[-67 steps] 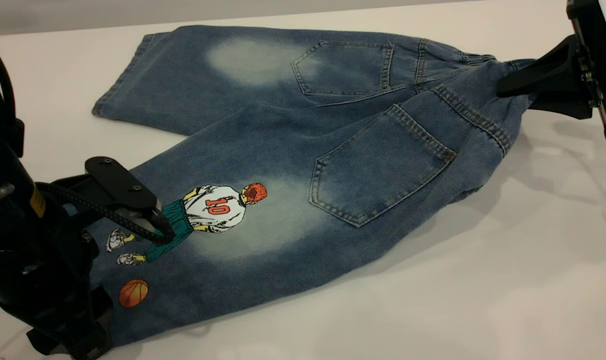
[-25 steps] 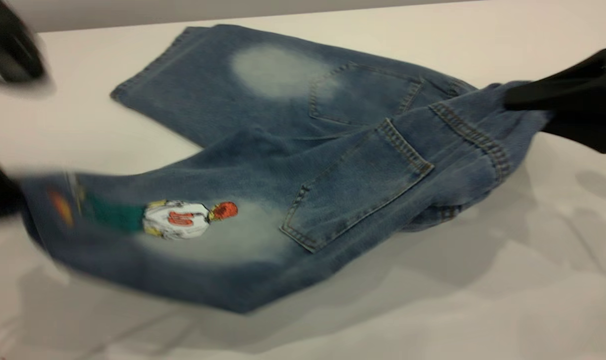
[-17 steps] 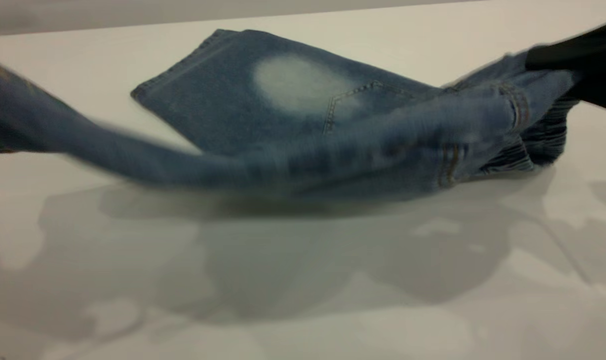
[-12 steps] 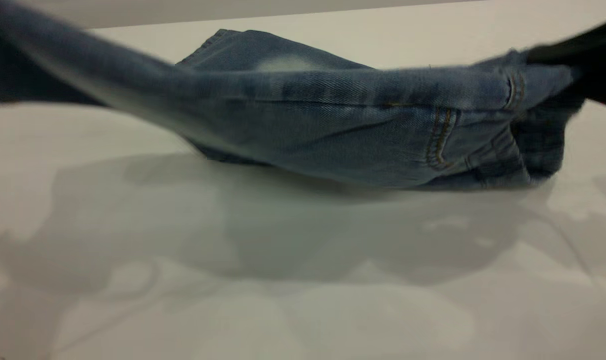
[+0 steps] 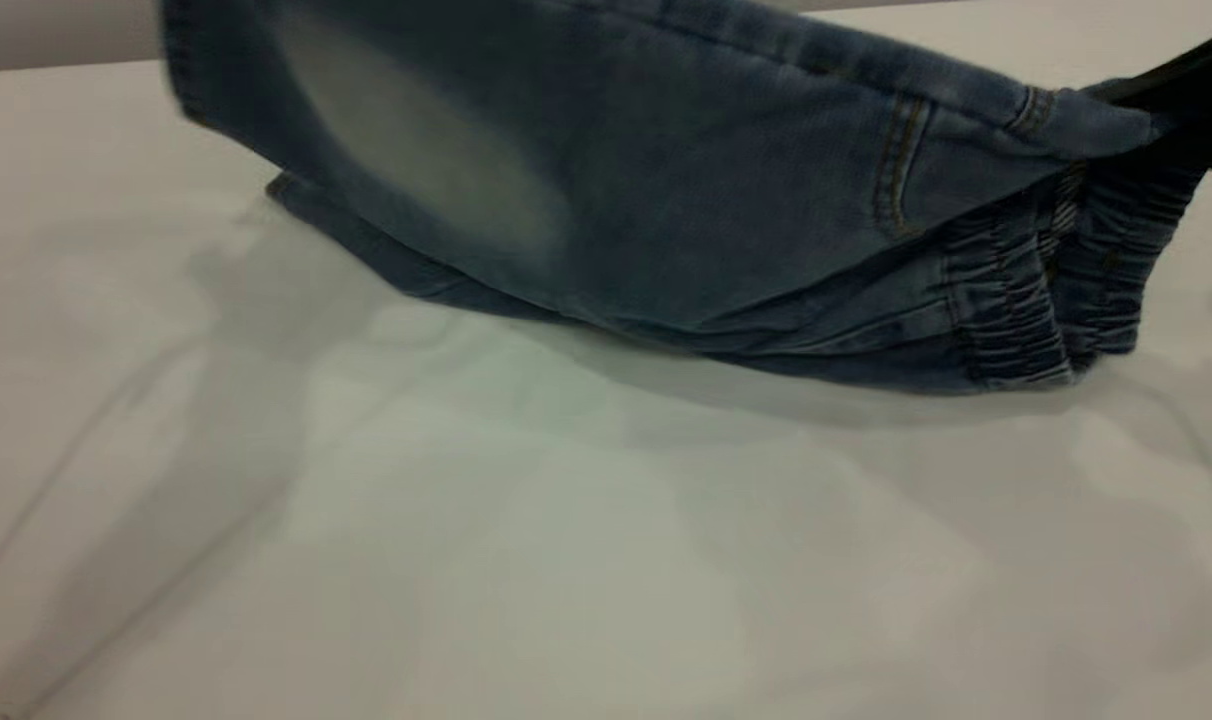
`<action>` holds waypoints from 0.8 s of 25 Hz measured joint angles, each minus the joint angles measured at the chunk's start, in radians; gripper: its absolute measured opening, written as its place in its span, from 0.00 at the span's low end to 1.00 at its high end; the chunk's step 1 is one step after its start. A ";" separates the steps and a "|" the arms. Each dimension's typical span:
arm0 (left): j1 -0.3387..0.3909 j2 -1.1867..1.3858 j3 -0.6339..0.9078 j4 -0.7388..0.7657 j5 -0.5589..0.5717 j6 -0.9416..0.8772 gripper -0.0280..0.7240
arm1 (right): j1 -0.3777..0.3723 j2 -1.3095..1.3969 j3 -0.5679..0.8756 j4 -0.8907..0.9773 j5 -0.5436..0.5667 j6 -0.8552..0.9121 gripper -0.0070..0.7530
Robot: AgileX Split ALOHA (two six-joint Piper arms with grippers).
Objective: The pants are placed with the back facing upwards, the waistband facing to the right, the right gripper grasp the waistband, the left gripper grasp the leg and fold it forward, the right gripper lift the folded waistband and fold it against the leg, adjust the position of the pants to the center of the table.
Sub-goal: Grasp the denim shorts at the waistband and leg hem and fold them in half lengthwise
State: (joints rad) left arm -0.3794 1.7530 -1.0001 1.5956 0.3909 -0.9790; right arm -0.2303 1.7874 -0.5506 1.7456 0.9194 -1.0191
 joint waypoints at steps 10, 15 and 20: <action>-0.001 0.316 -0.298 0.002 -0.041 0.005 0.09 | 0.000 0.136 -0.095 0.001 -0.098 0.104 0.06; -0.001 0.370 -0.302 0.000 -0.056 0.005 0.09 | 0.000 0.196 -0.115 0.001 -0.083 0.114 0.06; -0.001 0.387 -0.301 -0.003 -0.056 0.005 0.09 | 0.000 0.196 -0.115 0.000 -0.084 0.114 0.06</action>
State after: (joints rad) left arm -0.3804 2.1396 -1.3006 1.5922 0.3352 -0.9736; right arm -0.2303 1.9836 -0.6656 1.7459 0.8355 -0.9049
